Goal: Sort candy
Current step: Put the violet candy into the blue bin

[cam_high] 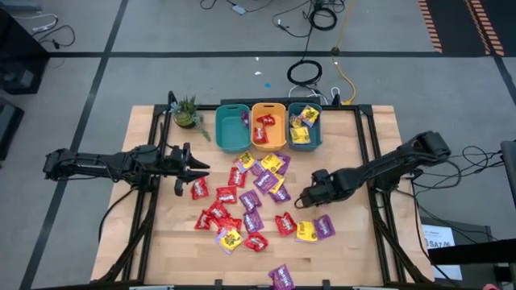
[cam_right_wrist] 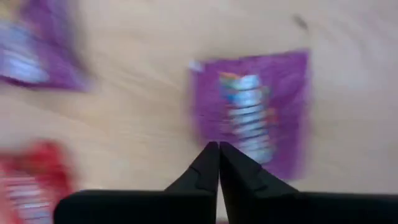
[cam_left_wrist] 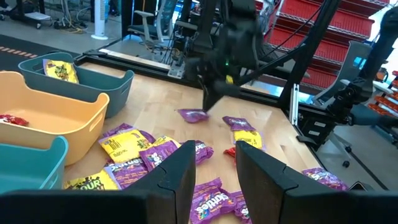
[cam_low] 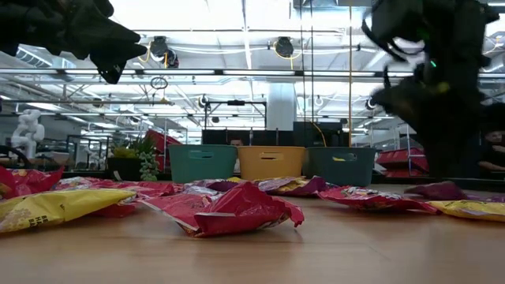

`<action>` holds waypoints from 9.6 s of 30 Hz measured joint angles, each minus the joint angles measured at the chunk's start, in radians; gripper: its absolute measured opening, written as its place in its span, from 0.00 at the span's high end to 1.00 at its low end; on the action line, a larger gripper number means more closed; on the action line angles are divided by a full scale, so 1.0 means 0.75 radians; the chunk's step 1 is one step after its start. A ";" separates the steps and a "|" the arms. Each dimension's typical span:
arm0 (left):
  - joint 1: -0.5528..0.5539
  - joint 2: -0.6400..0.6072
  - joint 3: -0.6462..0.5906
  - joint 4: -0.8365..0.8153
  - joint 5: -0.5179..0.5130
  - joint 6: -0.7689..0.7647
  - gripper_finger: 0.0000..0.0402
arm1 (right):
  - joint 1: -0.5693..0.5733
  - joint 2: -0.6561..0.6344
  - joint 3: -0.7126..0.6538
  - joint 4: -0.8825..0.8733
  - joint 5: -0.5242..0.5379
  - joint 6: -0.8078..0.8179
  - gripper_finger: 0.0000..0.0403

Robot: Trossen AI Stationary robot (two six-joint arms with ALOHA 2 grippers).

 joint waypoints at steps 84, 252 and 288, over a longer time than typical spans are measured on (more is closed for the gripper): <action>0.000 0.000 -0.001 -0.001 -0.015 0.001 0.69 | -0.455 0.056 0.660 0.349 0.221 -1.646 0.93; 0.000 -0.001 -0.001 -0.001 -0.009 0.000 0.69 | 0.313 0.899 1.809 -0.723 0.651 -0.342 0.97; 0.000 0.000 -0.001 -0.026 -0.014 0.000 0.69 | -0.768 1.102 1.809 0.222 0.249 -1.473 0.67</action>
